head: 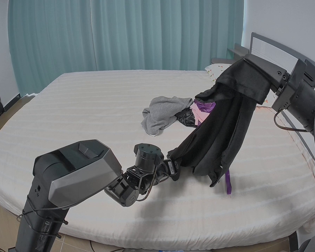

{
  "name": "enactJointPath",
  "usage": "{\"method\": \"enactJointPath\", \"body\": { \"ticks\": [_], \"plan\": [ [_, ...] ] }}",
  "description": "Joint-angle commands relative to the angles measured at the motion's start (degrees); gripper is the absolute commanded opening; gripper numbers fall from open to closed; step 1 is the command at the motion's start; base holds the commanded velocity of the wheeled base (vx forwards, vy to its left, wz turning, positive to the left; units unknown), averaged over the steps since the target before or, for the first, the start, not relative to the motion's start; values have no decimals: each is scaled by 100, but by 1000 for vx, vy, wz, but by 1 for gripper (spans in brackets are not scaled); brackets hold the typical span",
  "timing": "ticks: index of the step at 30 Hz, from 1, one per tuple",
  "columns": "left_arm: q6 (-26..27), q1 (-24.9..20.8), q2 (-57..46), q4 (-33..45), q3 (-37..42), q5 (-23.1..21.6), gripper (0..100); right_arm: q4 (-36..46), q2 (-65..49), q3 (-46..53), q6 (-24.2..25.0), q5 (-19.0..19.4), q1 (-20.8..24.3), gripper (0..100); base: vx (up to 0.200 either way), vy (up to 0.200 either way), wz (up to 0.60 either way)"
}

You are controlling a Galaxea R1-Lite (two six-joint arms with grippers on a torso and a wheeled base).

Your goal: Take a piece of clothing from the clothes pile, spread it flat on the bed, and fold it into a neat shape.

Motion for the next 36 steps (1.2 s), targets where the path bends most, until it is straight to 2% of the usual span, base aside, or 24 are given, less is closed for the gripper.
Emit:
{"method": "enactJointPath", "body": {
  "ticks": [1, 9, 10, 14, 18, 22, 25, 27, 31, 34, 36],
  "plan": [
    [-23, 41, 222, 11, -217, 59, 0, -6, 84, -10, 11, 19, -164, 0, 0, 0, 0],
    [-75, 173, 64, -24, 100, 121, 0, -15, 321, 51, 47, 125, -621, 0, 0, 0, 0],
    [-93, 252, -182, -15, 381, 121, 0, -15, 418, 77, 55, 230, -805, 0, 0, 0, 0],
    [-137, 384, -832, 11, 952, 94, 0, -6, 752, 130, 64, 318, -1060, 0, 0, 0, 0],
    [-383, 445, -1579, 169, 1348, 86, 0, -24, 1359, 139, 55, 274, -1122, 0, 0, 0, 0],
    [-743, 498, -2414, 943, 1374, 86, 0, -121, 2009, 16, 47, 221, -1218, 0, 0, 0, 0],
    [-1060, 551, -2959, 1338, 1304, 112, 0, -516, 2325, -177, 47, 54, -1350, 0, 0, 0, 0],
    [-1060, 612, -3241, 1391, 1313, 121, 0, -868, 2299, -432, 47, -157, -1561, 0, 0, 0, 0],
    [-1069, 744, -3645, 1338, 1339, 112, 0, -956, 2088, -643, 47, -201, -1825, 0, 0, 0, 0],
    [-1086, 762, -3873, 1312, 1506, 86, 0, -947, 2000, -494, 47, -201, -1851, 0, 0, 0, 0],
    [-1086, 735, -3873, 1303, 1805, 94, 0, -1026, 2044, 156, 55, -183, -1728, 0, 0, 0, 0]
  ]
}}
